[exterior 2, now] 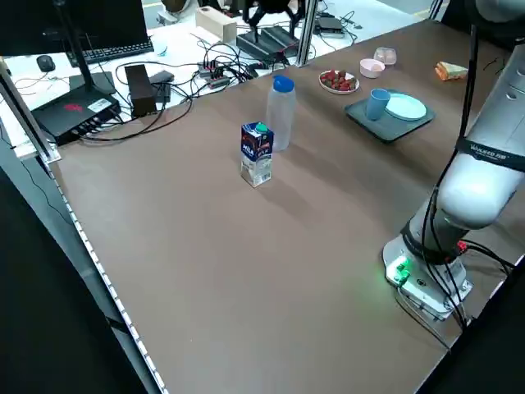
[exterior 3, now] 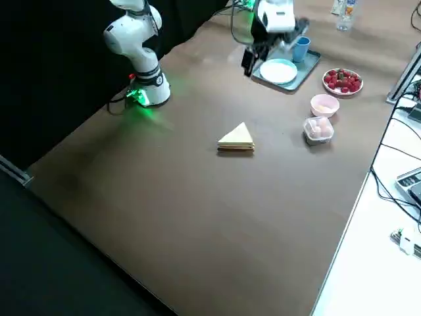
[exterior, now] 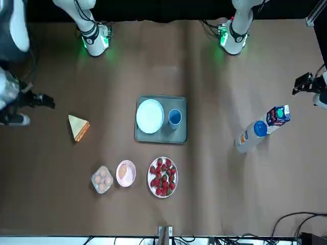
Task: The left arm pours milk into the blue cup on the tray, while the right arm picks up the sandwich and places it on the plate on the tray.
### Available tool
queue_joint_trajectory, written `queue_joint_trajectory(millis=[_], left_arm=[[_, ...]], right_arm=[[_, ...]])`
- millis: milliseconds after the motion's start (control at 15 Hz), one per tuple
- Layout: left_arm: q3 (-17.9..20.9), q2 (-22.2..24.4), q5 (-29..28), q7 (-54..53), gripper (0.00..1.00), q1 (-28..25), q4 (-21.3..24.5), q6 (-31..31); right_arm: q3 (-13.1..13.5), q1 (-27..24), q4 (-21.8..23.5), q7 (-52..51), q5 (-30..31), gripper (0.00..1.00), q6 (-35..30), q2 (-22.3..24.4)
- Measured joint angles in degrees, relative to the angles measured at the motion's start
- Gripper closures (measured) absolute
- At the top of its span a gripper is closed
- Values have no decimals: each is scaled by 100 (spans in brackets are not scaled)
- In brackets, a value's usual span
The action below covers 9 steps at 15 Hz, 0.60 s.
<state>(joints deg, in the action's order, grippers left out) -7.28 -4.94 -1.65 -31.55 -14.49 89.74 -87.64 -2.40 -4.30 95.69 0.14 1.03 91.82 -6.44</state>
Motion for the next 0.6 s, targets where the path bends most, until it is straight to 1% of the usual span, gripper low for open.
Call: queue_joint_trajectory(millis=[133, 267, 333, 400, 467, 600], left_arm=[[1, -120, 0, -659, 0, -255, 4, -6], [1, -254, 0, -1325, 0, -551, 4, -27], [1, -323, 0, -1706, 0, -721, 4, -71], [2, -397, 1, -2118, 0, -900, 5, -157], [2, -565, 4, -2915, 0, -1206, 6, -381], [-2, -743, 56, -3604, 0, -1421, 4, -514]], right_arm=[[0, 2, 223, 6, 37, 0, 324, -325], [-4, 8, 571, 7, 110, 1, 704, -623], [-3, 8, 736, 12, 140, 4, 916, -764], [-2, 8, 877, 16, 154, 4, 1117, -894], [1, 4, 1084, 20, 166, 4, 1461, -1086], [6, -9, 1206, 20, 170, 5, 1672, -1196]])
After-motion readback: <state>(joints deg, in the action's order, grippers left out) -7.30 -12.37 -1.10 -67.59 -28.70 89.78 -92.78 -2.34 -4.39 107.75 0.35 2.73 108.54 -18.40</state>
